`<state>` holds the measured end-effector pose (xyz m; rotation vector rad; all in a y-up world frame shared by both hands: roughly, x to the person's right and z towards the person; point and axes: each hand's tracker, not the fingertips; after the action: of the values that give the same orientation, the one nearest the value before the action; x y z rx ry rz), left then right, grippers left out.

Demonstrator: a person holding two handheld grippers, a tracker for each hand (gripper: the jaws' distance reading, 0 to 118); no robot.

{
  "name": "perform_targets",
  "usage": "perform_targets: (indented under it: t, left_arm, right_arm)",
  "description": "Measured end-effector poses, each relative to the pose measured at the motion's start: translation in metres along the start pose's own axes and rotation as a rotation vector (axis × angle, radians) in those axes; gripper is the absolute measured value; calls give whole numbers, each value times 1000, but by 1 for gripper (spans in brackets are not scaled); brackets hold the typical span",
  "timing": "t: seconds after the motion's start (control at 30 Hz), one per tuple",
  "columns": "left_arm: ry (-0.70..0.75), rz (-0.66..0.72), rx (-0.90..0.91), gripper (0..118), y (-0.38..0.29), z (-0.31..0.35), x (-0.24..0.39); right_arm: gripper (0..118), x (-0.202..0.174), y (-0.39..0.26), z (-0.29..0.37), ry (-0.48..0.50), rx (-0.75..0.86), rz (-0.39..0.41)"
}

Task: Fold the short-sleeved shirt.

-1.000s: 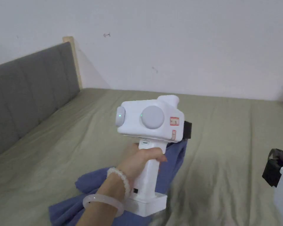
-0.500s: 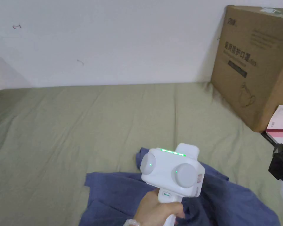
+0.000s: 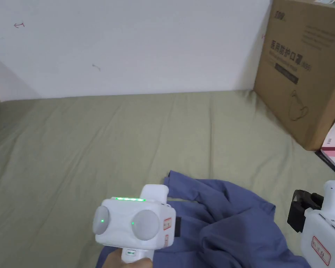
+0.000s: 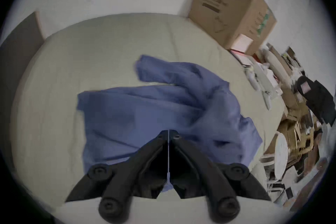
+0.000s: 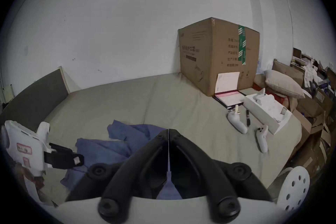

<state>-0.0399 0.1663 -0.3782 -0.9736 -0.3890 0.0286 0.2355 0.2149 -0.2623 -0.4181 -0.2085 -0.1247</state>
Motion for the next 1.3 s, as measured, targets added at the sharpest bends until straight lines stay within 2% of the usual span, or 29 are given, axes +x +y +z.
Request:
perform_targets:
  t: [0.1, 0.17, 0.27, 0.37, 0.43, 0.47, 0.53, 0.57, 0.63, 0.7, 0.73, 0.77, 0.8, 0.83, 0.87, 0.93, 0.97, 1.0, 1.1, 1.17, 1.23, 1.3]
  left_arm:
    - [37, 48, -29, 0, -2, 6, -31]
    - [25, 122, 34, 0, 4, 17, -55]
    - [88, 221, 81, 0, 29, 21, -94]
    - [190, 185, 76, 0, 63, 7, -122]
    - [198, 186, 61, 1, 85, -13, -140]
    - [228, 186, 15, 22, 94, -26, -144]
    - [240, 201, -26, 93, 109, -56, -157]
    - [239, 210, -70, 107, 114, -74, -162]
    - [209, 242, -102, 99, 118, -102, -167]
    - [194, 257, -192, 98, 118, -130, -171]
    - [179, 263, -227, 94, 112, -143, -172]
    - [183, 273, -265, 86, 106, -156, -173]
    - [197, 276, -298, 85, 99, -166, -174]
    - [253, 240, -232, 81, 95, -161, -171]
    - [232, 247, -210, 66, 92, -156, -166]
    - [279, 257, -180, 35, 96, -143, -159]
    - [288, 251, -173, 14, 95, -141, -156]
    - [286, 236, -173, 10, 91, -135, -153]
    - [293, 131, -174, 9, 84, -136, -143]
    - [281, 152, -168, 8, 84, -130, -143]
    - [207, 212, -171, 8, 88, -119, -146]
    - [167, 216, -115, 8, 93, -103, -147]
  right_arm:
    - [2, -11, -4, -16, 25, -35, 4]
    - [2, -17, -6, -26, 35, -54, 18]
    - [2, -26, -7, -43, 39, -76, 35]
    - [2, -32, -7, -58, 48, -93, 32]
    - [2, -35, -7, -69, 52, -103, 29]
    - [2, -36, -7, -74, 54, -107, 30]
    - [2, -43, -6, -79, 53, -117, 34]
    - [2, -44, -6, -83, 52, -123, 36]
    - [2, -45, -7, -88, 49, -133, 37]
    - [2, -45, -11, -94, 47, -147, 41]
    - [2, -45, -13, -97, 46, -156, 44]
    - [2, -45, -15, -99, 42, -166, 49]
    - [2, -45, -17, -101, 41, -177, 53]
    - [2, -45, -19, -102, 42, -186, 57]
    - [2, -45, -20, -102, 40, -193, 59]
    - [2, -44, -22, -102, 46, -199, 63]
    - [2, -44, -23, -103, 47, -203, 66]
    - [2, -45, -24, -104, 46, -207, 68]
    - [2, -44, -25, -103, 53, -213, 54]
    - [2, -43, -23, -103, 65, -213, 45]
    - [2, -40, -19, -105, 71, -213, 49]
    - [2, -37, -11, -110, 80, -206, 60]
